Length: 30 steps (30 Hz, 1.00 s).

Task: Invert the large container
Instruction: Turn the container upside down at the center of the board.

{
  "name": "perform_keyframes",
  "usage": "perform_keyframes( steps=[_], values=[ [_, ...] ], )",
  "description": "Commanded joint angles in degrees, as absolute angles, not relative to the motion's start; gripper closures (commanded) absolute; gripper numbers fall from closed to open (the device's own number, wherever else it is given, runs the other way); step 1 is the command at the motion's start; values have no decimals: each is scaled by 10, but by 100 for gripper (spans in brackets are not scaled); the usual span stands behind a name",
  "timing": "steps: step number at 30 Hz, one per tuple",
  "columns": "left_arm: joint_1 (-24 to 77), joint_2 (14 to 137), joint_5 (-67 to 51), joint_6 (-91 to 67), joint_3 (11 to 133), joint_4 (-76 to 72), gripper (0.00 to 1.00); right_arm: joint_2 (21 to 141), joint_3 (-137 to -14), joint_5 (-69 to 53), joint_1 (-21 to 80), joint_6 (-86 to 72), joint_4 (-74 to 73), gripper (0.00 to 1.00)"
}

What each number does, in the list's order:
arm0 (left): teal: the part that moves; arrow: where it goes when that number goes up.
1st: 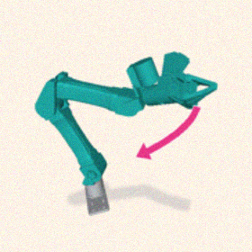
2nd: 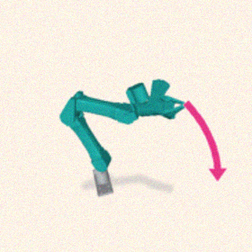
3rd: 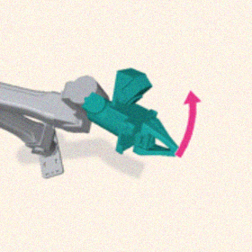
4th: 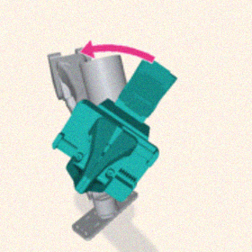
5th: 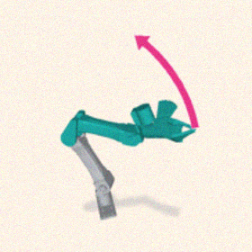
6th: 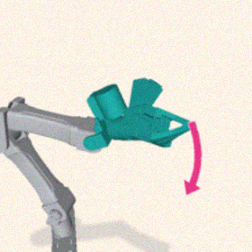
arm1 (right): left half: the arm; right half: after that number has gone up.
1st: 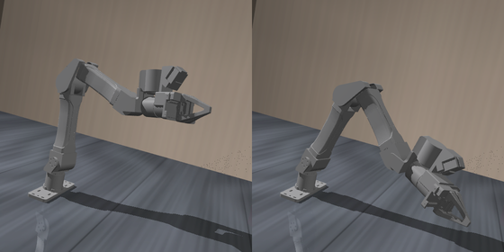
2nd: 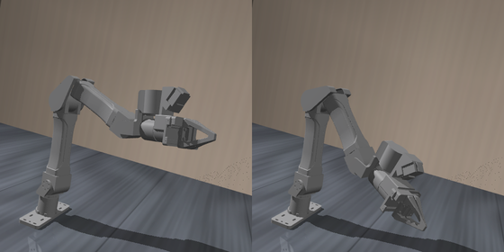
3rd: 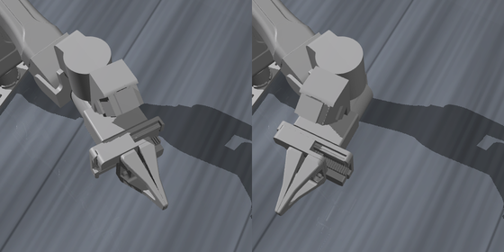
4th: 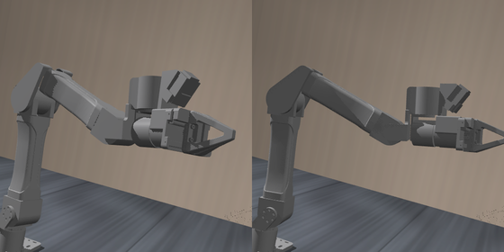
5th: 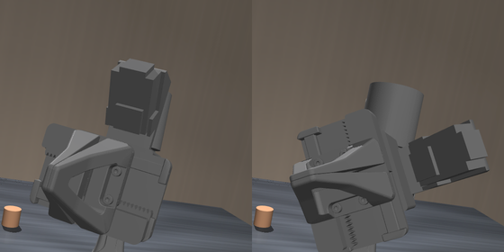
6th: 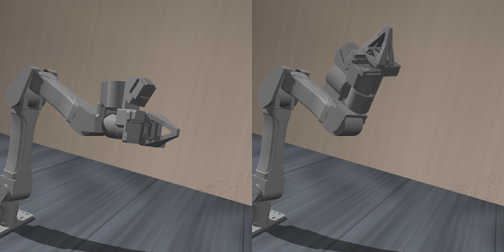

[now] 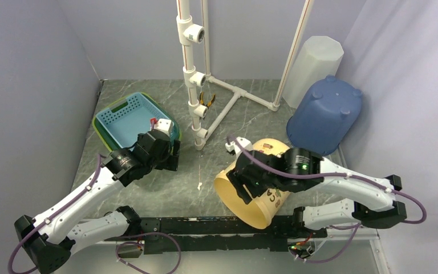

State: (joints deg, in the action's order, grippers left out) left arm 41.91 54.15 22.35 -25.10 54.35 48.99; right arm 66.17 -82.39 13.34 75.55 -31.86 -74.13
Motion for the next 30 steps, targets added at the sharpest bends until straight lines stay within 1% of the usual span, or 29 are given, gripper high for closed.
perform_keyframes(
  steps=[1, 3, 6, 9, 11, 14, 19, 20, 23, 26, 28, 30],
  values=[
    [416, 536, 231, -245, 555, 497, 5, 715, -833, 225, 806, -370, -854, 33],
    [416, 537, 236, -247, 556, 501, 5, 730, -822, 250, 814, -371, -858, 34],
    [416, 535, 241, -250, 555, 503, 5, 751, -823, 297, 815, -384, -858, 44],
    [416, 531, 247, -253, 555, 507, 5, 769, -825, 332, 815, -382, -850, 48],
    [415, 529, 250, -254, 554, 507, 5, 774, -826, 347, 815, -369, -822, 50],
    [416, 526, 256, -257, 555, 511, 5, 781, -831, 367, 814, -345, -785, 56],
    [416, 525, 267, -263, 555, 518, 5, 790, -839, 376, 814, -326, -740, 68],
    [416, 524, 271, -264, 556, 519, 5, 793, -841, 374, 814, -324, -731, 73],
    [415, 513, 304, -285, 568, 543, 5, 800, -845, 360, 814, -325, -712, 78],
    [416, 476, 326, -290, 558, 537, 5, 811, -846, 341, 815, -326, -704, 79],
    [416, 454, 325, -288, 549, 526, 5, 820, -847, 330, 815, -327, -704, 71],
    [416, 443, 324, -286, 545, 523, 5, 829, -855, 329, 815, -341, -713, 67]
  ],
)
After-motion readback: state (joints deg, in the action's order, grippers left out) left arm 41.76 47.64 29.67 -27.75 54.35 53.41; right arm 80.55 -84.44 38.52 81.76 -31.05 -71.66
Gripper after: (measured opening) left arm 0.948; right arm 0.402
